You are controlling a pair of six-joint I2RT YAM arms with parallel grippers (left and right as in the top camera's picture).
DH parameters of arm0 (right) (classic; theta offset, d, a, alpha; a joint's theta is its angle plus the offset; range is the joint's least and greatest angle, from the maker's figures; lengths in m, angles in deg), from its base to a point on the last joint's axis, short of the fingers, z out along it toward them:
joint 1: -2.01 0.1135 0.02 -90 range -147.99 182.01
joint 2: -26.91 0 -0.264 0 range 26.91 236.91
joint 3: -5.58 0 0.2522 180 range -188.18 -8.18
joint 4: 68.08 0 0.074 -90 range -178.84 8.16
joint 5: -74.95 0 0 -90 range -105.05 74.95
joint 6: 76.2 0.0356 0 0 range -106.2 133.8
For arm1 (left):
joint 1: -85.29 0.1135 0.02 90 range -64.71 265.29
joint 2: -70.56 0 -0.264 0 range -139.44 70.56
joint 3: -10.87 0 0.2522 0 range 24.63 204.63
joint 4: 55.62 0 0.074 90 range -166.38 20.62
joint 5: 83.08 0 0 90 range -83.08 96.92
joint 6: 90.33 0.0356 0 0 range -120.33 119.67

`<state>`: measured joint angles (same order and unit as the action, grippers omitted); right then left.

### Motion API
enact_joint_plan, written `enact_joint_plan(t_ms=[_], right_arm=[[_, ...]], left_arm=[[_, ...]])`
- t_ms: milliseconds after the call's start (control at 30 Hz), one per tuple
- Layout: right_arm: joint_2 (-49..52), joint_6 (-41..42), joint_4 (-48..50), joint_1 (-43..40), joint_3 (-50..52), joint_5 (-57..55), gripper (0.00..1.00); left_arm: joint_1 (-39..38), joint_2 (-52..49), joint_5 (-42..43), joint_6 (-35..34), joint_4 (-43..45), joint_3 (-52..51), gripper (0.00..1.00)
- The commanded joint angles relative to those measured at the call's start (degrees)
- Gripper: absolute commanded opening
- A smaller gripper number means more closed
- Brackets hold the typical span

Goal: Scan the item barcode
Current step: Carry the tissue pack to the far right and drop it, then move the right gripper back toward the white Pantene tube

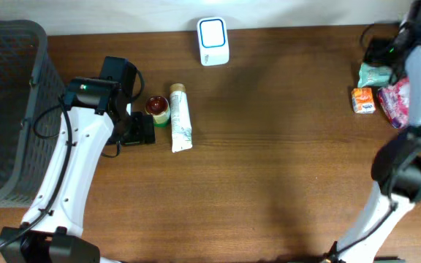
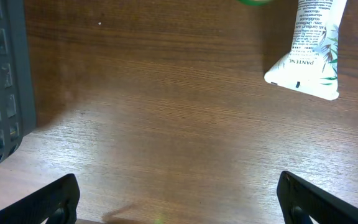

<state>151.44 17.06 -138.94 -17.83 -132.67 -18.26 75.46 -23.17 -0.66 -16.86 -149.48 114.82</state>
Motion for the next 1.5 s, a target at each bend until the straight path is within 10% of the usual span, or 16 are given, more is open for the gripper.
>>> enact_joint_plan(t_ms=[0, 267, 1067, 1467], right_arm=[[-11.4, 1.9, -5.4, 1.5, -2.0, 14.1, 0.99], [-13.3, 1.9, -24.7, 10.4, 0.2, 31.1, 0.99], [-13.3, 1.5, -24.3, 23.8, 6.4, 31.0, 0.99], [-13.2, 1.7, -19.7, 32.8, 16.0, 31.0, 0.99]], left_arm=[[0.2, 0.9, -0.4, -0.6, 0.0, -0.2, 0.99], [0.2, 0.9, -0.4, -0.6, 0.0, -0.2, 0.99], [0.2, 0.9, -1.5, 1.0, -0.9, -0.2, 0.99], [0.3, 0.9, 11.3, 0.1, 10.0, -0.2, 0.99]])
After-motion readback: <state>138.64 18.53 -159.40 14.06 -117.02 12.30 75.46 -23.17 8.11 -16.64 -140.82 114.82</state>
